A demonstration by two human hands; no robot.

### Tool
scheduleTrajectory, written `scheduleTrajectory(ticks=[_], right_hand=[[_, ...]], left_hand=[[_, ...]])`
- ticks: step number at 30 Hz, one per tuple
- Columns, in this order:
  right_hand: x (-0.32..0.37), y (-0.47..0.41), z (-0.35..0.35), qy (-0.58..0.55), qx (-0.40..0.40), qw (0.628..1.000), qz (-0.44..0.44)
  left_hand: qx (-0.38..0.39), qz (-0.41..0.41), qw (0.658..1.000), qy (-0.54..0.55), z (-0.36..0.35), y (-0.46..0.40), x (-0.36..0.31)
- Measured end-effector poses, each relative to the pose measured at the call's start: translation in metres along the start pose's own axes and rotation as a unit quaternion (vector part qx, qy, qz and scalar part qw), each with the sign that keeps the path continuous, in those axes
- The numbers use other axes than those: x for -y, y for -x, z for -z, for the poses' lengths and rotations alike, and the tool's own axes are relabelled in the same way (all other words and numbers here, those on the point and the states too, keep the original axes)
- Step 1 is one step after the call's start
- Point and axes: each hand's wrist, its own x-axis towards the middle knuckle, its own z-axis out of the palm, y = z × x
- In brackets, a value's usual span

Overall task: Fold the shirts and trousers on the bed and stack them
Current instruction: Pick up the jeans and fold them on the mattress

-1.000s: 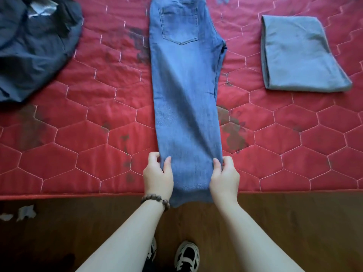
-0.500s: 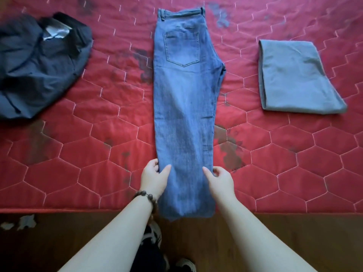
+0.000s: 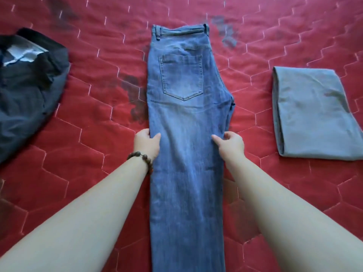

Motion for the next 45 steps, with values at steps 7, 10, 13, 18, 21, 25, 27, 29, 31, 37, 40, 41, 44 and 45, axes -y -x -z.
scheduleTrajectory(ticks=[7,10,13,18,21,25,27,29,31,37,40,41,44,45], right_hand=[[-0.006,-0.013,0.012,0.054,-0.003,0.998,-0.021],[0.012,-0.041,0.019,-0.061,0.005,0.997,-0.053],[0.039,-0.081,0.023,-0.164,0.019,0.982,-0.087],[0.054,-0.121,0.019,-0.21,0.006,0.97,-0.127],[0.048,-0.122,0.02,-0.178,-0.031,0.979,-0.094],[0.056,-0.13,0.021,-0.003,-0.068,0.994,-0.09],[0.074,-0.14,0.022,0.077,-0.09,0.993,0.009],[0.094,-0.154,0.016,0.145,-0.059,0.98,0.126],[0.112,-0.169,0.006,0.199,-0.02,0.963,0.179],[0.137,-0.202,-0.018,0.165,0.019,0.975,0.149],[0.134,-0.205,-0.02,0.121,-0.035,0.983,0.136],[0.134,-0.203,-0.023,0.14,-0.04,0.982,0.117],[0.137,-0.196,-0.03,0.241,-0.128,0.947,0.169],[0.141,-0.19,-0.034,0.24,-0.15,0.926,0.25]], left_hand=[[-0.005,0.027,1.0,-0.013,-0.007,-0.016,0.003],[0.016,0.055,0.997,0.052,-0.007,-0.031,-0.003],[-0.002,0.078,0.988,0.131,-0.009,-0.062,-0.021],[-0.076,0.126,0.975,0.164,-0.02,-0.107,-0.044],[-0.077,0.112,0.974,0.183,-0.022,-0.113,-0.051],[-0.094,0.076,0.988,0.091,-0.021,-0.12,-0.052],[-0.111,0.07,0.986,0.099,-0.021,-0.134,-0.062],[-0.094,0.07,0.988,0.105,-0.022,-0.153,-0.078],[-0.069,0.06,0.99,0.103,-0.023,-0.171,-0.091],[-0.053,0.037,0.993,0.095,-0.031,-0.203,-0.1],[-0.051,0.004,0.991,0.126,-0.036,-0.209,-0.106],[-0.065,-0.002,0.991,0.116,-0.039,-0.208,-0.109],[-0.193,-0.097,0.976,-0.033,-0.046,-0.198,-0.116],[-0.215,-0.171,0.955,-0.116,-0.05,-0.192,-0.118]])
